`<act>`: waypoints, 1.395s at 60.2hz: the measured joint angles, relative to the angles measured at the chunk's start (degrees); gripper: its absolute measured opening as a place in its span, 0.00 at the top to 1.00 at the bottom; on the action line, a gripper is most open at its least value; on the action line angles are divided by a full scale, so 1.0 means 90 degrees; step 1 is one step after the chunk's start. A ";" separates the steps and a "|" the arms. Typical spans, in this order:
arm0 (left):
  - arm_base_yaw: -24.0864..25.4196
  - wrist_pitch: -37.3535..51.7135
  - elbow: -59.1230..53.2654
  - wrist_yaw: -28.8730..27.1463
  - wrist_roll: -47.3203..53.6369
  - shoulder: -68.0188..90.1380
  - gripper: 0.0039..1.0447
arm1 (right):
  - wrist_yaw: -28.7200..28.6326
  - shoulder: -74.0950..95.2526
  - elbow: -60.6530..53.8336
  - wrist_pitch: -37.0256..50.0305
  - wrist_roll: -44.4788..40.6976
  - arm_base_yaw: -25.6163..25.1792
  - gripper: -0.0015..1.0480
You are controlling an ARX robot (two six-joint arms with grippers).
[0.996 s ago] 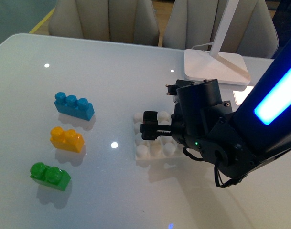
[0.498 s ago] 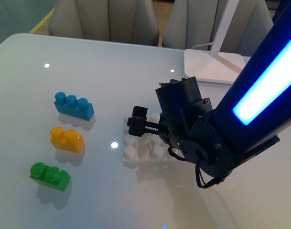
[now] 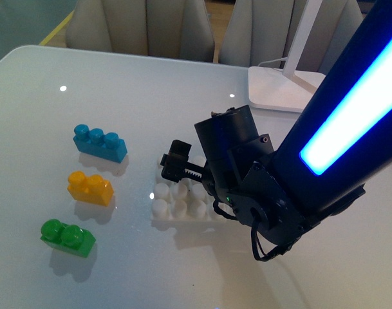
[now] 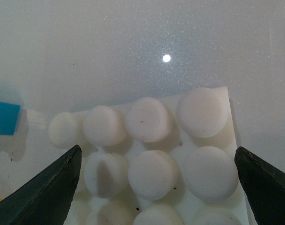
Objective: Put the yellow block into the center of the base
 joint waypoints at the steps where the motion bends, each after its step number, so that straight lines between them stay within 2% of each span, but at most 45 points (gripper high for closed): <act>1: 0.0000 0.0000 0.0000 0.0000 0.0000 0.0000 0.07 | -0.0002 -0.0002 -0.0007 0.0000 0.0000 0.0002 0.08; 28: 0.0000 0.0000 0.0000 0.0000 0.0000 0.0000 0.07 | -0.0041 -0.0034 -0.0085 -0.0010 0.0032 0.0044 0.08; 38: 0.0000 0.0000 0.0000 0.0000 0.0000 0.0000 0.07 | -0.0080 -0.0165 -0.0406 0.0423 0.0226 -0.0100 0.08; 47: 0.0000 0.0000 0.0000 -0.0002 0.0000 0.0000 0.07 | -0.0289 -0.0593 -0.1263 0.0814 0.0430 -0.0466 0.08; 52: 0.0000 0.0000 0.0000 -0.0002 0.0000 0.0000 0.07 | -0.0117 -0.0726 -0.1637 0.0930 0.0410 -0.0729 0.09; 69: 0.0000 0.0000 0.0000 0.0000 0.0000 0.0000 0.07 | -0.0100 -0.1333 -0.2582 0.1180 0.0304 -0.1863 0.09; 84: 0.0000 0.0000 0.0000 0.0000 0.0000 0.0000 0.07 | -0.0248 -0.2569 -0.3368 0.1467 -0.0316 -0.2237 0.09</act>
